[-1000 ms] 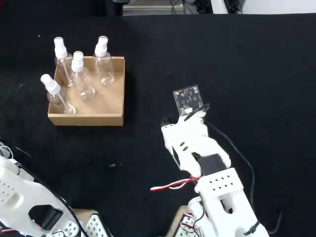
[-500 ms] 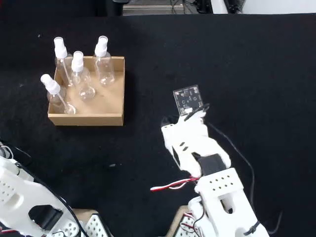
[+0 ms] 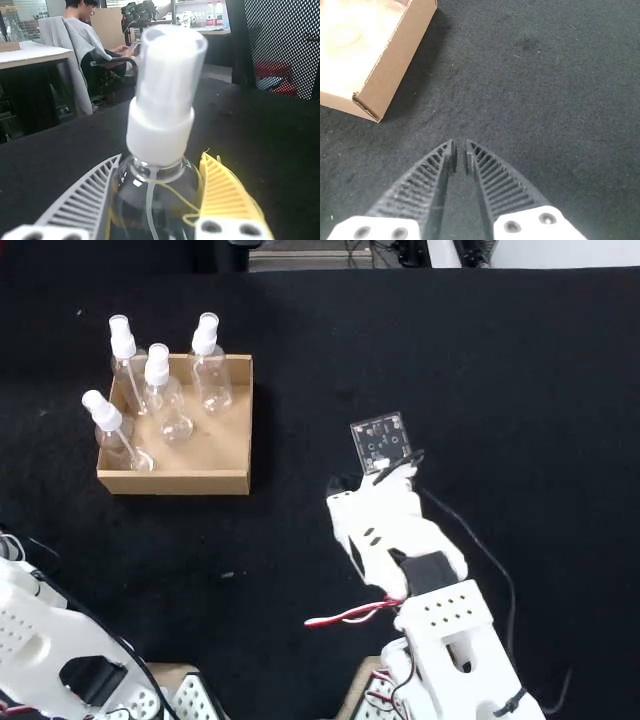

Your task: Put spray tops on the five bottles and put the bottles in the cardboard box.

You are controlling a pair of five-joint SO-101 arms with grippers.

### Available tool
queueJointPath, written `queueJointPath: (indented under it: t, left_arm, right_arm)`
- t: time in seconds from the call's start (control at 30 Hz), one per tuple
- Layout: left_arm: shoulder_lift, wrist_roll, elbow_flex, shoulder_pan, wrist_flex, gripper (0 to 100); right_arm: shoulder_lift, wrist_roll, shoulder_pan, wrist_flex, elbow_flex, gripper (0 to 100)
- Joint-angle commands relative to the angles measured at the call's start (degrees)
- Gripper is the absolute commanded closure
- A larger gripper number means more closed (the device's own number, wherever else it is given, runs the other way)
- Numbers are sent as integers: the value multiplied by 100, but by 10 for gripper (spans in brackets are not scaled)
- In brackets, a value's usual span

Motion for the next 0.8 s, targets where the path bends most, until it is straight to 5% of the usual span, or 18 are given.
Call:
queueJointPath:
  t: [0.0, 0.23, 0.77]
  left_arm:
    - [-800, -18, 154, -57, -158, 973]
    - [-2629, -44, 760, -57, 615, 972]
    - [-8774, -18, 1886, 1323, 6338, 971]
  right_arm:
    - [-136, 62, -35, -123, -31, 987]
    - [-136, 62, -35, -123, -31, 987]
    - [-136, 62, 97, -123, -31, 987]
